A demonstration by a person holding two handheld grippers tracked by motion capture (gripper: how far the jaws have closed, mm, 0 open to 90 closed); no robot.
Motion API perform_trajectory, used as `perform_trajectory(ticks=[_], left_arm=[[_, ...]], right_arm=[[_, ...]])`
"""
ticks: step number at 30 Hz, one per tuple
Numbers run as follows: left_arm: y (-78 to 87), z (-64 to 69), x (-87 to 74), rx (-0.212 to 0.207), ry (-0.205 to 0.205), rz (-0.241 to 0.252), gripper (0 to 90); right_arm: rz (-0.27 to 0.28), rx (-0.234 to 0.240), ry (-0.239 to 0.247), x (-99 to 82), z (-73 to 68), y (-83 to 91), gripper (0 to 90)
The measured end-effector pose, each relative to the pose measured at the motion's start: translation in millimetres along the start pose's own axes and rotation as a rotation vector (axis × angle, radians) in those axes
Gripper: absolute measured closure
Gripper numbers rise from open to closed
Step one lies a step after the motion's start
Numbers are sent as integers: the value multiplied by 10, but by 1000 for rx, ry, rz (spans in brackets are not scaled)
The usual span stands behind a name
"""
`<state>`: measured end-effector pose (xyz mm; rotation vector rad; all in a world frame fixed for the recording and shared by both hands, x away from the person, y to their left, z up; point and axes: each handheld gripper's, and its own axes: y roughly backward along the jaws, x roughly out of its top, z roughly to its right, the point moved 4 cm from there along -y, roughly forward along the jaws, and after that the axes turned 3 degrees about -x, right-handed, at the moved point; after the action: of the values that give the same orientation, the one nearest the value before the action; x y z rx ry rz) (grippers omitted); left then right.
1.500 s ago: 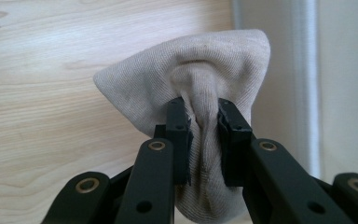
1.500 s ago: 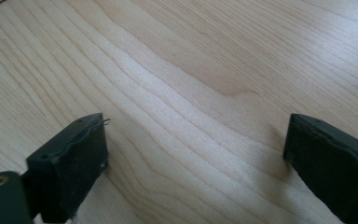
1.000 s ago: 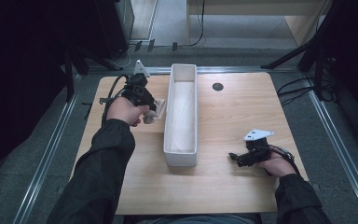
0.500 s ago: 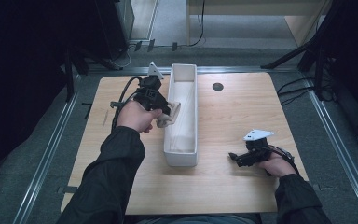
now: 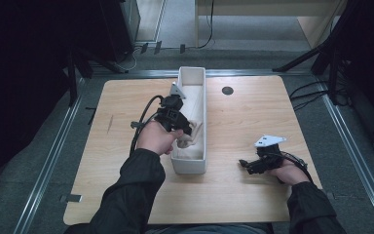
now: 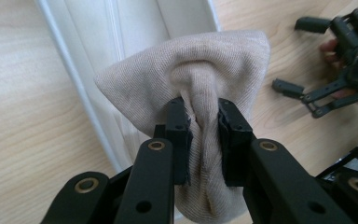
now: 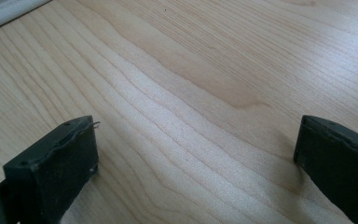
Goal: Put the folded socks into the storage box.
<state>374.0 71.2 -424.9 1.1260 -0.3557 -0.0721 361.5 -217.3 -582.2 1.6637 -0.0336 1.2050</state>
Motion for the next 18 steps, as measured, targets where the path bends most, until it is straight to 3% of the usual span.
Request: perform_trajectory(ticks=[7,18], left_arm=[[-241,-14,-130,-3,24,-33,770],[-532,-61,-223,56,40,-69,767]], right_arm=[[2,-3,1,1,2,-1,0],[2,-2,1,1,2,0,0]])
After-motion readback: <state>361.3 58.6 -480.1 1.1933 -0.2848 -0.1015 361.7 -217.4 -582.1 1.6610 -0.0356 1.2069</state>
